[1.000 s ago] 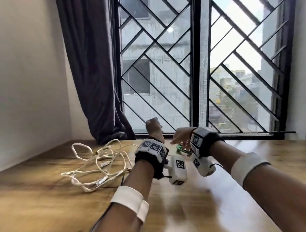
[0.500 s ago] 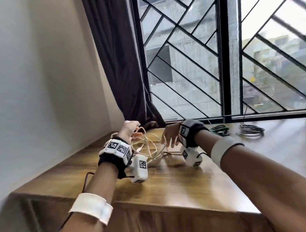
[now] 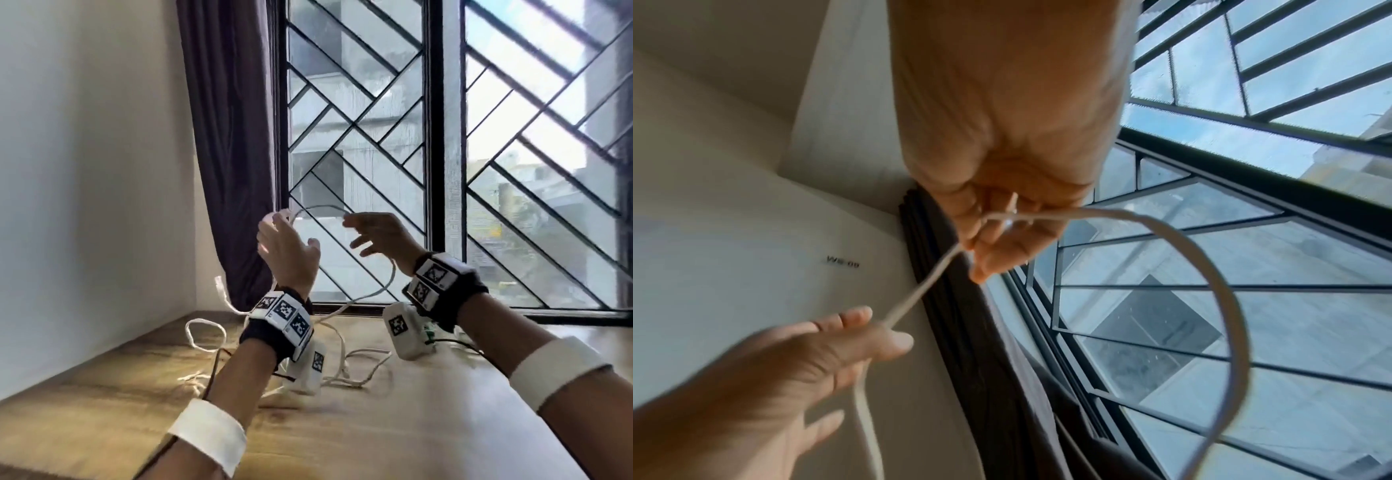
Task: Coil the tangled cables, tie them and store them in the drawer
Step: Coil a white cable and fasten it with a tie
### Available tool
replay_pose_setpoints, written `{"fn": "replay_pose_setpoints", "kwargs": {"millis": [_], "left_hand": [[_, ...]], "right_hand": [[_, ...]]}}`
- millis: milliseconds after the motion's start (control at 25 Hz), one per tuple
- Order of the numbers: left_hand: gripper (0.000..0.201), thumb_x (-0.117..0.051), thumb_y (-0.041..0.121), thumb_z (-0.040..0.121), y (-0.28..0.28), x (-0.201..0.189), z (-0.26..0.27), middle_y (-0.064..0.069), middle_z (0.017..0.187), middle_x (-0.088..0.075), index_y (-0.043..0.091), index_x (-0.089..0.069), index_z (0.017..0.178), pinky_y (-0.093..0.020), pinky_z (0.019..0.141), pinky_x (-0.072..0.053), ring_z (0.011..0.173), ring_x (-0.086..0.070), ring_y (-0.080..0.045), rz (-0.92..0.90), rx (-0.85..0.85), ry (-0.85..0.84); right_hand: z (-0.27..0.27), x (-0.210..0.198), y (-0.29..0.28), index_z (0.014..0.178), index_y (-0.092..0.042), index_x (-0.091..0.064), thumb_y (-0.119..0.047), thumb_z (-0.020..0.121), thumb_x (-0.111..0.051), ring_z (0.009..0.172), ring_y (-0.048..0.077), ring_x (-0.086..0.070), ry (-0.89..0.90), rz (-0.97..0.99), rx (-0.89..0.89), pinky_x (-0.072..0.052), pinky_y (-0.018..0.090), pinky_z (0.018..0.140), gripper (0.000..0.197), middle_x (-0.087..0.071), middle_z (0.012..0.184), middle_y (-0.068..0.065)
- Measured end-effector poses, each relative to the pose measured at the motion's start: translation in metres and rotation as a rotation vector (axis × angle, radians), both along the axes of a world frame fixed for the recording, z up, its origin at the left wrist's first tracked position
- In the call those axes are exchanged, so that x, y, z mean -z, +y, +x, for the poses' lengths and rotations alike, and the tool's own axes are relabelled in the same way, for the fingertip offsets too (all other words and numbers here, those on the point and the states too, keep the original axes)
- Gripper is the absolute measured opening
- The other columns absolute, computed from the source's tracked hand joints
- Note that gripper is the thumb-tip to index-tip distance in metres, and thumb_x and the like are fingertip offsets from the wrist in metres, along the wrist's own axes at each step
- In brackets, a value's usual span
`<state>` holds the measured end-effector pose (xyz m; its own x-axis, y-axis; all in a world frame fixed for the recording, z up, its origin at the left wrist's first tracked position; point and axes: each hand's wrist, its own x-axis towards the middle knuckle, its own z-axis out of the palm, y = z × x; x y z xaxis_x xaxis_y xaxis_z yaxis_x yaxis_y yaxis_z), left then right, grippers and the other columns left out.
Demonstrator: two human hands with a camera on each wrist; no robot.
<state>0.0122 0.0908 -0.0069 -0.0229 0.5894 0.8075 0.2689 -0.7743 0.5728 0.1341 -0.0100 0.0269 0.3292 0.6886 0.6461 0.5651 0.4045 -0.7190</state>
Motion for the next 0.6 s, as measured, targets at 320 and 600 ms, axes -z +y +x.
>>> {"fn": "replay_pose_setpoints", "kwargs": {"millis": [320, 600], "left_hand": [[0.035, -0.049, 0.028, 0.097, 0.018, 0.008, 0.070, -0.002, 0.063, -0.057, -0.003, -0.064, 0.099, -0.030, 0.053, -0.046, 0.056, -0.053, -0.019, -0.264, 0.616, 0.427], [0.032, -0.046, 0.039, 0.096, -0.026, 0.002, 0.074, 0.008, 0.051, -0.031, 0.013, -0.063, 0.094, -0.013, 0.035, -0.015, 0.034, -0.026, -0.001, -0.404, 1.085, 0.257]], "right_hand": [[0.079, 0.011, -0.066, 0.105, -0.018, -0.062, 0.004, 0.094, -0.041, 0.055, -0.001, -0.063, 0.383, 0.542, 0.128, -0.050, 0.017, 0.064, 0.032, -0.061, 0.102, -0.009], [0.114, 0.048, -0.077, 0.103, -0.012, -0.053, -0.006, 0.094, -0.044, 0.053, 0.005, -0.062, 0.216, 0.362, 0.495, -0.051, 0.024, 0.056, 0.014, -0.065, 0.108, 0.015]]}}
